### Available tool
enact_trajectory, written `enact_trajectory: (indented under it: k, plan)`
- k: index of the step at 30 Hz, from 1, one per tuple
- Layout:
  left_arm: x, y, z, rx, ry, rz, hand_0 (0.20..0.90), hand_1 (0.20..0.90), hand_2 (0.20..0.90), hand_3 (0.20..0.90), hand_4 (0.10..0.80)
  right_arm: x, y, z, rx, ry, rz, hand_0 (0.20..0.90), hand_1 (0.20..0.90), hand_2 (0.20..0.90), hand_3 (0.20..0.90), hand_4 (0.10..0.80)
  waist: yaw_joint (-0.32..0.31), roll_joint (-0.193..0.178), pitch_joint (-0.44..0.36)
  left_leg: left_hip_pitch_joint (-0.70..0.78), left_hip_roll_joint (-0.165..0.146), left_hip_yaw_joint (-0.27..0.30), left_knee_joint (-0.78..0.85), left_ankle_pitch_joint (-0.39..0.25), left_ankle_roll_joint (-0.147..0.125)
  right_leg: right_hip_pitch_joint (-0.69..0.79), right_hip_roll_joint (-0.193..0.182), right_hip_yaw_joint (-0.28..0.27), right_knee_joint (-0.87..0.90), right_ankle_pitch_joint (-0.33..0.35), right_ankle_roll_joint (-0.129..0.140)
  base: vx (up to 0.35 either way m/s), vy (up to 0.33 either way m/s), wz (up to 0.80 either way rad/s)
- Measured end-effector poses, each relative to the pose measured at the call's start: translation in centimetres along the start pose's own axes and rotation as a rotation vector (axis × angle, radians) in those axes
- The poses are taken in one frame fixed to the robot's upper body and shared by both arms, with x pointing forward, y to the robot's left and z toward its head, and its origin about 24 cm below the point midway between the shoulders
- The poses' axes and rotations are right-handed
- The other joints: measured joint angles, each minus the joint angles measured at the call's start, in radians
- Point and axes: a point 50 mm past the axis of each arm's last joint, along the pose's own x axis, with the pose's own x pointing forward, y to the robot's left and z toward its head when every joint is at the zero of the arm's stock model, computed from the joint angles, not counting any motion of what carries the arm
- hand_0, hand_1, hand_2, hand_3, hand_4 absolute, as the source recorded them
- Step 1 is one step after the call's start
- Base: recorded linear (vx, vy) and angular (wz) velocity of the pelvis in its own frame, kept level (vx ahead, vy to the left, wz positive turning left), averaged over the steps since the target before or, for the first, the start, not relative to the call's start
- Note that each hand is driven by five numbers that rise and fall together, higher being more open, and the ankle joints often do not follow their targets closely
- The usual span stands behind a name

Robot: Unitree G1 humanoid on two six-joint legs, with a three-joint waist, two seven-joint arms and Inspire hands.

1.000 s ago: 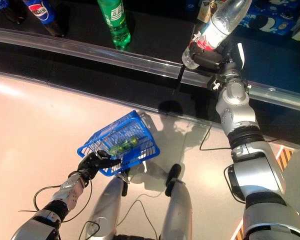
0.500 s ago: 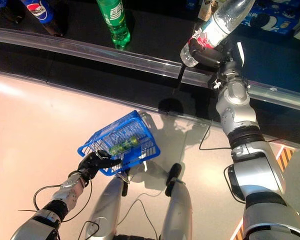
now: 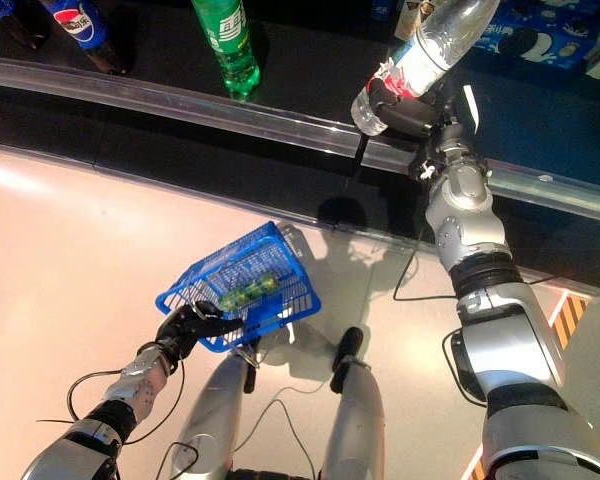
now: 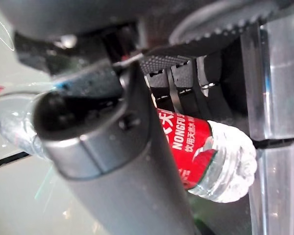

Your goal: Pick up the drink and place into the basket.

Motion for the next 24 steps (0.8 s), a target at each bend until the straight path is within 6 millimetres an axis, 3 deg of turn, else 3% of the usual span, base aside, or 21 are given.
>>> enact_trajectory:
  k: [4,7,12,17,24]
  plan:
    - [0.0,0.1,-0.2,-0.002,0.015,0.002,0.3,0.3,0.3,0.2,0.1,-0.1,0.6,-0.4,0.011,0.008,0.025,0.3,0.3,0.3,0.2,0.1,0.001,0.002,0.001,0.023,0.001,0.002,-0.026,0.009,0.0,0.022,0.004,-0.001,-0.02,0.006,0.002,0.0,0.0,0.0]
    - [-0.3,0.5,-1.2,-0.007,0.052,0.02,0.3,0.3,0.3,0.2,0.1,-0.7,0.8,-2.1,0.019,0.054,0.036,0.3,0.3,0.3,0.2,0.1,0.002,0.004,0.002,0.098,0.005,0.009,-0.088,0.027,0.001,0.09,0.012,-0.002,-0.075,0.02,0.009,0.042,0.009,-0.04]
    - [-1.2,1.4,-3.1,-0.02,0.106,0.049,0.3,0.3,0.3,0.2,0.1,-1.7,0.4,-4.1,0.016,0.11,0.053,0.3,0.3,0.3,0.2,0.1,-0.007,0.01,-0.001,0.237,0.013,0.027,-0.237,0.073,0.014,0.248,0.037,-0.025,-0.27,0.097,0.027,0.1,-0.001,-0.08]
    - [-1.7,2.3,-3.7,-0.064,0.112,0.077,0.3,0.3,0.3,0.2,0.1,-2.0,0.1,-3.6,0.007,0.092,0.082,0.3,0.3,0.3,0.2,0.1,-0.005,0.011,-0.002,0.316,0.011,0.043,-0.319,0.091,0.022,0.367,0.051,-0.041,-0.44,0.167,0.043,0.106,-0.021,-0.02]
    - [-2.4,3.7,-4.5,-0.121,0.133,0.142,0.3,0.3,0.3,0.2,0.1,-2.2,-0.4,-2.6,0.071,0.049,0.081,0.3,0.3,0.3,0.2,0.1,-0.001,0.008,-0.008,0.415,0.012,0.045,-0.368,0.091,0.022,0.507,0.063,-0.079,-0.542,0.185,0.049,0.092,-0.029,0.11]
